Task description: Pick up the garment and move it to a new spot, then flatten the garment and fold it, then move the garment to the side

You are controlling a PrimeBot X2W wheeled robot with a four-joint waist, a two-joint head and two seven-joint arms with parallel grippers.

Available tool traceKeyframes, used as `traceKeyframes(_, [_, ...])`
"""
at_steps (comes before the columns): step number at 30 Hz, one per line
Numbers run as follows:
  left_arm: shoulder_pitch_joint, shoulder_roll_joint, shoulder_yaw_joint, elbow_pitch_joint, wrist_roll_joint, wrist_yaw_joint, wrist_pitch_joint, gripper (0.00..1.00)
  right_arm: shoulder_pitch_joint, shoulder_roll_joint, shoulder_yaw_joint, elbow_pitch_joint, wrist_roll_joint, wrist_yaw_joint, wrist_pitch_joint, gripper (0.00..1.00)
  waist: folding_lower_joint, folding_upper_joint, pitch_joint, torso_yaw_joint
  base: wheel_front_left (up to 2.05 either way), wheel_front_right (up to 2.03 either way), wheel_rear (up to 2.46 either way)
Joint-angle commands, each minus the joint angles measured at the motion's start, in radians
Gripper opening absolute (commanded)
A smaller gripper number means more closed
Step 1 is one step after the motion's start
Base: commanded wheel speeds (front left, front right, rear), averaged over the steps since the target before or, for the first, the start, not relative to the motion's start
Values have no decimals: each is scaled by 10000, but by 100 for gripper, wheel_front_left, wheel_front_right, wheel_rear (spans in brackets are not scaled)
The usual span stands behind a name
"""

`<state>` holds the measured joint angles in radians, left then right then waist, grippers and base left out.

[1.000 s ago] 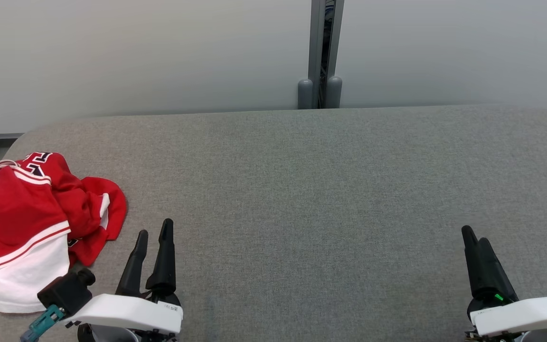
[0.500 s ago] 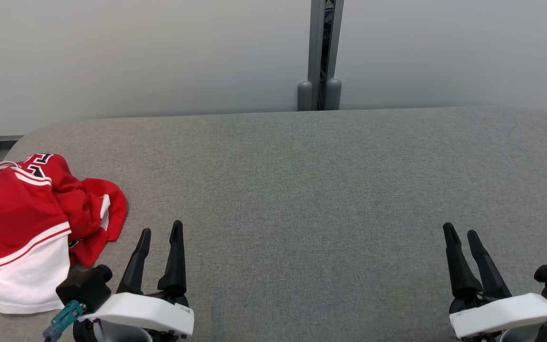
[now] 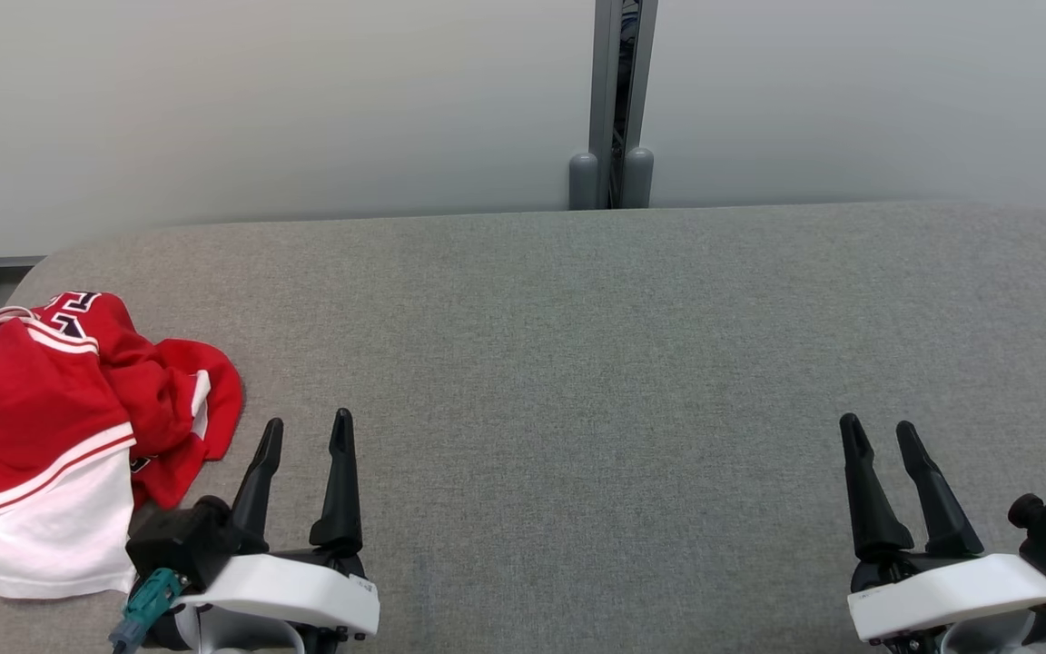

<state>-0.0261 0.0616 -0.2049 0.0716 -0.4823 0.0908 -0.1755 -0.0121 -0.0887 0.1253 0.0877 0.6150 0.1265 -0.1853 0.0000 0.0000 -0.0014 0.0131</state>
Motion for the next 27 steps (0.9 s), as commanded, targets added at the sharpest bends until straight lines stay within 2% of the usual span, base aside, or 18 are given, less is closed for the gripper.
traceKeyframes(1, [-196, 60, 22, -54, 257, 77, -68, 100, -214, -11, -55, -59, -294, 44, -84, 100, 0, 0, 5, 7, 0, 0, 0])
traceKeyframes(27, [-329, -85, 182, 232, 2402, 254, -531, 100, -429, 204, -82, 122, -3112, 55, -488, 100, 0, 0, -56, 75, 0, 0, 0])
